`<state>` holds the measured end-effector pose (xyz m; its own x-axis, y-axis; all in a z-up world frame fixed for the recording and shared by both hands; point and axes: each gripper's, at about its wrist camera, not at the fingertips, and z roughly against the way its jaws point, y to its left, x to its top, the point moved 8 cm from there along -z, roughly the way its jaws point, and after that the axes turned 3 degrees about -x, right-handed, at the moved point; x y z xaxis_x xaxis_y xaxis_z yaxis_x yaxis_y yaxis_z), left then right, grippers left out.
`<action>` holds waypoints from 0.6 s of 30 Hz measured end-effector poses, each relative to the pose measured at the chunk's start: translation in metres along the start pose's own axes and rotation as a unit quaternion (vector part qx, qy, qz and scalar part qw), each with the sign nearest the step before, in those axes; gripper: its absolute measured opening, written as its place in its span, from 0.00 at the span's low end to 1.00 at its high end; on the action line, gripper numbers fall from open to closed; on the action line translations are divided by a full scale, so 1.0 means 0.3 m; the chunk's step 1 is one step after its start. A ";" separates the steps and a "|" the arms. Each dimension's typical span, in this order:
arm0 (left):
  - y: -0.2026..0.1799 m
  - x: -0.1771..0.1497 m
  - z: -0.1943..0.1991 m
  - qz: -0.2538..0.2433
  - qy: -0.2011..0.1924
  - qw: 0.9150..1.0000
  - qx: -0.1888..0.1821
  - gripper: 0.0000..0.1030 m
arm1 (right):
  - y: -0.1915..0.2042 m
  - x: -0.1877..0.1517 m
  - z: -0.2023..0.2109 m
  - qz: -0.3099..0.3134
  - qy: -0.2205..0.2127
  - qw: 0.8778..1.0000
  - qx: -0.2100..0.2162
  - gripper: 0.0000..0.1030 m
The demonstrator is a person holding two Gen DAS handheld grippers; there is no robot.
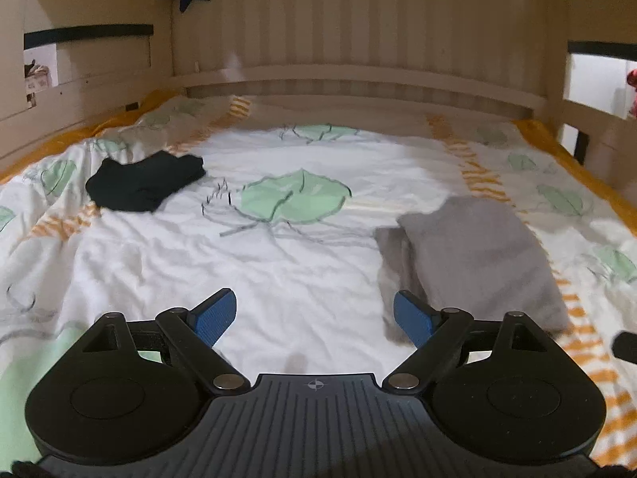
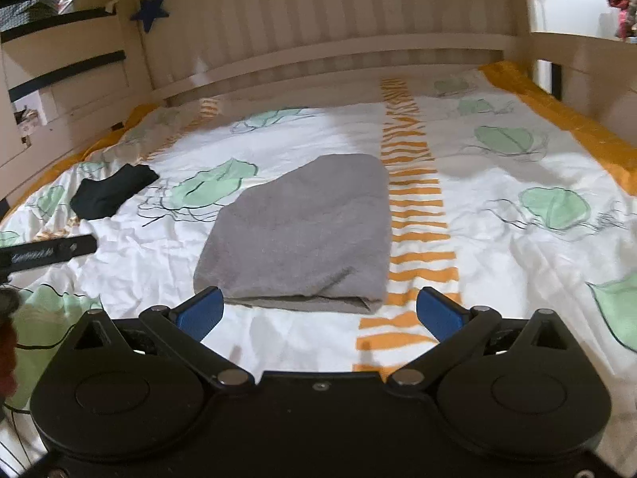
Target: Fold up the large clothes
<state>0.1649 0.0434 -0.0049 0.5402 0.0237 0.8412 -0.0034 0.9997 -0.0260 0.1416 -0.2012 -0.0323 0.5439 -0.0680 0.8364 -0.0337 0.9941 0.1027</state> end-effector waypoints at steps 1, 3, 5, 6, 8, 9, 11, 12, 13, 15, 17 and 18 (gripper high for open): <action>-0.014 -0.012 0.014 0.002 0.003 1.000 -0.012 0.84 | -0.003 -0.006 0.011 -0.001 -0.001 1.000 -0.005 0.99; -0.037 -0.044 0.036 0.008 0.016 0.999 -0.037 0.84 | -0.015 -0.018 0.029 -0.008 -0.004 1.000 -0.007 0.99; -0.060 -0.075 0.050 0.011 0.033 0.998 -0.049 0.84 | -0.021 -0.035 0.048 -0.017 -0.007 1.000 -0.010 0.99; -0.069 -0.090 0.058 0.011 0.039 0.998 -0.053 0.84 | -0.024 -0.047 0.057 -0.021 -0.008 1.000 -0.013 0.99; -0.084 -0.111 0.069 0.012 0.046 0.997 -0.062 0.84 | -0.029 -0.067 0.066 -0.024 -0.006 1.000 -0.011 0.99; -0.090 -0.122 0.075 0.013 0.049 0.997 -0.062 0.84 | -0.029 -0.080 0.071 -0.023 -0.005 1.000 -0.010 0.99; -0.110 -0.142 0.093 0.007 0.053 0.997 -0.063 0.84 | -0.021 -0.102 0.081 -0.016 -0.003 1.000 -0.009 0.99; -0.117 -0.150 0.101 0.003 0.055 0.996 -0.064 0.84 | -0.017 -0.114 0.085 -0.013 -0.002 1.000 -0.009 0.99; -0.124 -0.158 0.111 0.000 0.055 0.996 -0.064 0.84 | -0.013 -0.125 0.090 -0.012 -0.002 1.000 -0.010 0.99; -0.140 -0.176 0.134 -0.003 0.055 0.996 -0.063 0.84 | -0.006 -0.146 0.101 -0.009 -0.002 1.000 -0.012 0.99; -0.149 -0.189 0.152 -0.005 0.058 0.996 -0.063 0.84 | -0.001 -0.160 0.114 -0.004 -0.004 1.000 -0.016 0.99; -0.155 -0.198 0.160 -0.005 0.060 0.996 -0.063 0.84 | 0.003 -0.163 0.124 0.000 -0.005 1.000 -0.018 0.99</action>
<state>0.0925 -0.0039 -0.0276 0.6360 0.0039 0.7717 0.1049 0.9903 -0.0914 0.0838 -0.2000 -0.0531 0.5348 -0.0689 0.8422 -0.0036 0.9965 0.0838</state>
